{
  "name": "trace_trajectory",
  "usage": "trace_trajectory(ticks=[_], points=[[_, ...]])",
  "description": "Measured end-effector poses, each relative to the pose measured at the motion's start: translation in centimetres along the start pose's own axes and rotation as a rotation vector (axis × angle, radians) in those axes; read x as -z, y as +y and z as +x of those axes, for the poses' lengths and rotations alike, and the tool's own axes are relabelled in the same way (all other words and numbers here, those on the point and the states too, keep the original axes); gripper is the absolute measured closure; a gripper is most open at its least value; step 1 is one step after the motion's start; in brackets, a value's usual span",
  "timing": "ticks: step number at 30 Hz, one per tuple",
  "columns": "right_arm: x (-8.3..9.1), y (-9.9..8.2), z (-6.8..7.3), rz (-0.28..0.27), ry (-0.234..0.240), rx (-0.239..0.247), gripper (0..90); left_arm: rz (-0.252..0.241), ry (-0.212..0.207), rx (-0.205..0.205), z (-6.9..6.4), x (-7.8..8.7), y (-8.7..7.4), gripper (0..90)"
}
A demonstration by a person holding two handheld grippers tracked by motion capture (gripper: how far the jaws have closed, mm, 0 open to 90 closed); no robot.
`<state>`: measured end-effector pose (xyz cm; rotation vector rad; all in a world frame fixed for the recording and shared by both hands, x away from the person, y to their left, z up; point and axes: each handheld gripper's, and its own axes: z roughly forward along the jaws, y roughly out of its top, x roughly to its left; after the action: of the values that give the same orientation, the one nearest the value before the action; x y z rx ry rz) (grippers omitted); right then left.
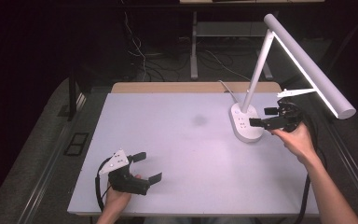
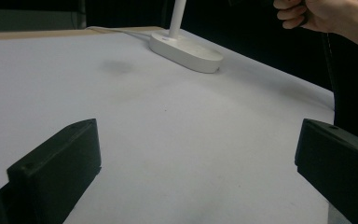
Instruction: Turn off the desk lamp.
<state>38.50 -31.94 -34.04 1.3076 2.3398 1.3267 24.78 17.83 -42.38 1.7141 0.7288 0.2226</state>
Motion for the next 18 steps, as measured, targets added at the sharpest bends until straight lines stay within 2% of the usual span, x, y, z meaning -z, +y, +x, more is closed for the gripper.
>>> trace_trajectory(ticks=[10, 18], points=[[-1.0, 0.8, -2.2, 0.000, -0.027, -0.018, 0.8, 0.000, -0.002, -0.002, 0.0, 0.0, 0.0, 0.0], [-2.1, 1.0, -4.3, -0.013, -0.039, -0.062, 0.8, -0.002, -0.005, -0.001, 0.0, 0.1, 0.0, 0.0]])
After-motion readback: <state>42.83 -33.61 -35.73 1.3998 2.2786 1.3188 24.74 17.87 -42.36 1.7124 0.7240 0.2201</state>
